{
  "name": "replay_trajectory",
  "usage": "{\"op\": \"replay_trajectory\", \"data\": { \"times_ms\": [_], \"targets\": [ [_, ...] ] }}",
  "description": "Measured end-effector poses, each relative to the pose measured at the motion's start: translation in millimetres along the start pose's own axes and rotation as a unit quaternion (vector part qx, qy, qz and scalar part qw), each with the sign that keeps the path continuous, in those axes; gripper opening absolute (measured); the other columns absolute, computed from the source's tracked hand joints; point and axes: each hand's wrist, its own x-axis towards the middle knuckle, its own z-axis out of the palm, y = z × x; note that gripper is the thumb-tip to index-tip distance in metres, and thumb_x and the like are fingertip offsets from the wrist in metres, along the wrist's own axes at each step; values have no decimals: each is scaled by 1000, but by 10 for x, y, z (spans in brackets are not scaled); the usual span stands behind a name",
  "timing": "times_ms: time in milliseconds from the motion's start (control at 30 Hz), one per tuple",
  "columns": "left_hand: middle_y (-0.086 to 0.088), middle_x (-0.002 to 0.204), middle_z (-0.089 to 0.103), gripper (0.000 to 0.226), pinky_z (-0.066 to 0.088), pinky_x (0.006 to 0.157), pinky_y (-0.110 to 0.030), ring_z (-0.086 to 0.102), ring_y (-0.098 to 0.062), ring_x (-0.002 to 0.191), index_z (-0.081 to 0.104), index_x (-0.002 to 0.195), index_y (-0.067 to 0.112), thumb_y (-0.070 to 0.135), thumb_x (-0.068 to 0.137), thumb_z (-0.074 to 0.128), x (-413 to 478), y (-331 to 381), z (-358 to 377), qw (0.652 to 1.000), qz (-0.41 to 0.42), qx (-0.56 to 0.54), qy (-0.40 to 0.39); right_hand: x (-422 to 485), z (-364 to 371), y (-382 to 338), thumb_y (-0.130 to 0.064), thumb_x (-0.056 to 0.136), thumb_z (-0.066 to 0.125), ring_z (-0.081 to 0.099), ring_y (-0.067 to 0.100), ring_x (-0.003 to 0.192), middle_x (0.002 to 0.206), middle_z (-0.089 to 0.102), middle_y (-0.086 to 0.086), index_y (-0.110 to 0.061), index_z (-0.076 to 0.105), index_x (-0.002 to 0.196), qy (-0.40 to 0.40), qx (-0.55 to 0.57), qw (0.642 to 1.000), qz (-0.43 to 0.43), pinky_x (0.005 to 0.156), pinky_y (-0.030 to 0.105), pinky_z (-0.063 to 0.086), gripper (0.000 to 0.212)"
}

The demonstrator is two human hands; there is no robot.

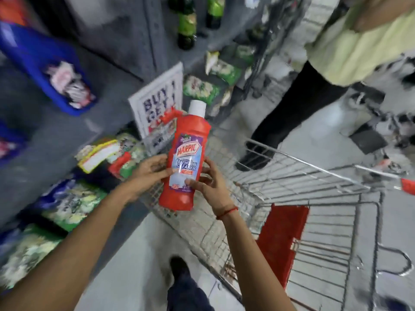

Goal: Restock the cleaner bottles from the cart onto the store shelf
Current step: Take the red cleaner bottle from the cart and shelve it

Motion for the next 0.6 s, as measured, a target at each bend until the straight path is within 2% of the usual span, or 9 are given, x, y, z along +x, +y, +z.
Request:
{"op": "replay_trajectory", "data": {
  "times_ms": [67,133,267,333,400,467,533,600],
  "targets": [
    [21,81,74,27,54,72,-12,64,-2,86,64,94,26,5,78,68,-276,96,-284,999,30,-6,35,-34,300,-138,18,75,60,65,0,69,88,57,-3,-7,40,126,-42,-3,999,-27,59,12,54,61],
    [14,88,73,29,56,73,-15,65,-5,85,64,100,20,5,76,69,-598,140,-572,996,56,-14,74,-80,628,-216,16,74,63,67,-3,70,92,62,1,-6,38,129,-82,-15,995,-47,63,14,55,64],
    [2,94,68,29,56,68,-17,64,-10,82,62,105,18,4,80,63,-1305,131,-1056,985,97,-38,140,-238,1331,-283,3,65,74,66,10,85,104,62,10,-18,44,124,-142,-57,985,-79,75,25,58,69],
    [7,88,73,27,56,63,-16,66,-8,79,62,102,23,7,80,64,-1698,63,-1288,974,112,-56,187,-369,1711,-294,0,63,74,63,17,91,109,60,13,-15,42,128,-181,-74,977,-90,76,26,57,74],
    [12,85,75,26,57,66,-19,68,-5,80,64,99,28,15,77,70,-2109,-40,-1521,964,128,-65,225,-529,2094,-285,2,65,75,61,21,94,111,58,13,-12,38,133,-227,-91,964,-102,76,25,56,78],
    [9,91,76,35,59,73,-24,69,-9,86,65,103,27,26,70,75,-2551,-141,-1744,953,137,-73,259,-729,2489,-267,0,65,74,61,14,91,107,58,7,-10,37,133,-274,-101,950,-107,75,21,55,78],
    [6,93,75,39,57,73,-22,68,-13,90,63,111,20,20,73,72,-2977,-272,-1968,938,146,-80,303,-960,2900,-259,-2,65,74,60,2,85,101,57,-2,-10,36,132,-320,-110,934,-116,70,12,52,78],
    [8,92,75,40,56,71,-19,68,-13,90,60,116,12,10,77,69,-3385,-384,-2176,921,151,-85,350,-1187,3313,-227,-9,63,73,57,6,87,101,55,-4,-12,35,133,-357,-126,915,-138,68,8,49,80]
  ]
}}
